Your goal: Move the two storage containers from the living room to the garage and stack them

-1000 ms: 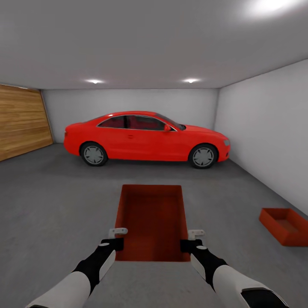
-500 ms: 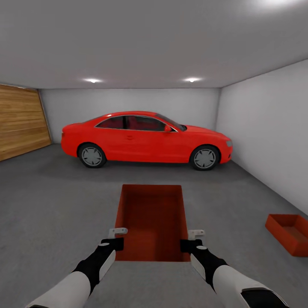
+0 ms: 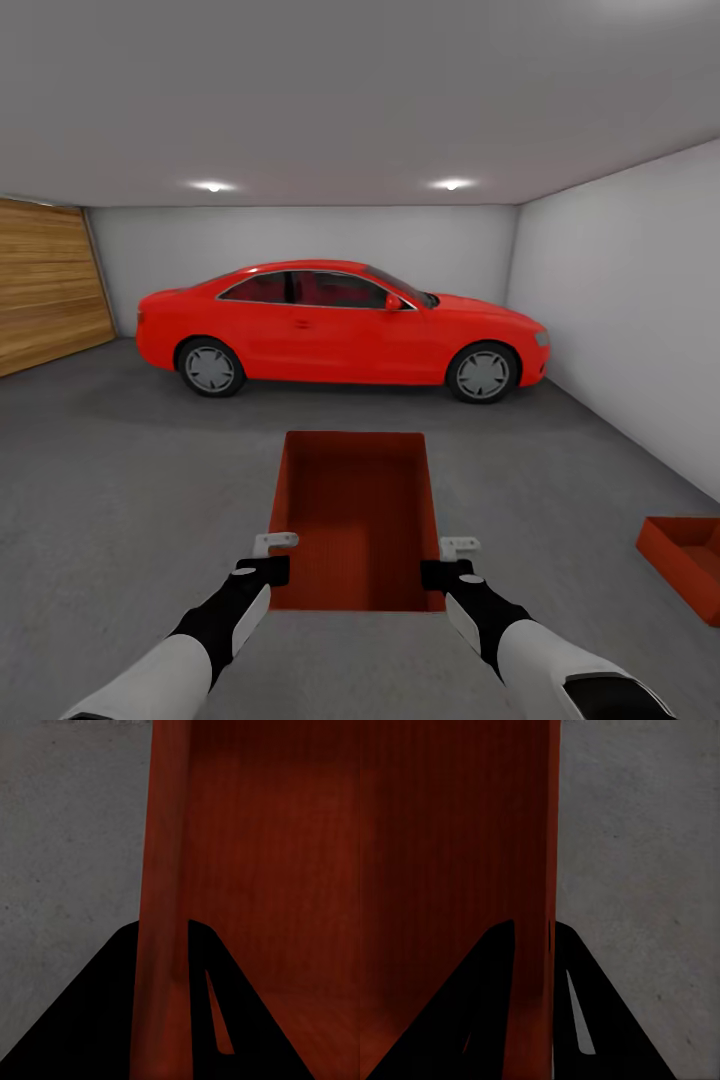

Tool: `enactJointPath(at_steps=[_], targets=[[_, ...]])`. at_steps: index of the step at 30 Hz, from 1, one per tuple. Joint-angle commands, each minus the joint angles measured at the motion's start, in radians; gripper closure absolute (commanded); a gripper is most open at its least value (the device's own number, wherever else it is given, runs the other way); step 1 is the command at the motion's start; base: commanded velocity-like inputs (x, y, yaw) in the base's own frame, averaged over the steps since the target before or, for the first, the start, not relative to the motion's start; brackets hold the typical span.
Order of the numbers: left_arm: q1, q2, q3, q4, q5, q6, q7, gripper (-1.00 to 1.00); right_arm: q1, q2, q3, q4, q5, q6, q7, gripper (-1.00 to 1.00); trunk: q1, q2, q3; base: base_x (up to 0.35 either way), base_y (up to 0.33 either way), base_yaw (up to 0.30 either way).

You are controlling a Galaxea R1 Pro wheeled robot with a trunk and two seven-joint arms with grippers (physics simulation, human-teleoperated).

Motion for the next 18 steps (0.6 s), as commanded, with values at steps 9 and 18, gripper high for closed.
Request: enactJointPath(at_steps=[9, 18], targets=[[0.0, 0.001, 0.003, 0.0, 0.01, 0.006, 0.008, 1.0, 0.0, -0.001, -0.015, -0.004, 0.013, -0.002, -0.009, 1.0, 0.001, -0.001, 0.0, 0.321, 0.0, 0.0], [0.0, 0.001, 0.003, 0.0, 0.011, 0.006, 0.008, 1.0, 0.0, 0.0, -0.015, -0.004, 0.013, -0.001, -0.01, 1.0, 0.001, -0.001, 0.0, 0.322, 0.0, 0.0]])
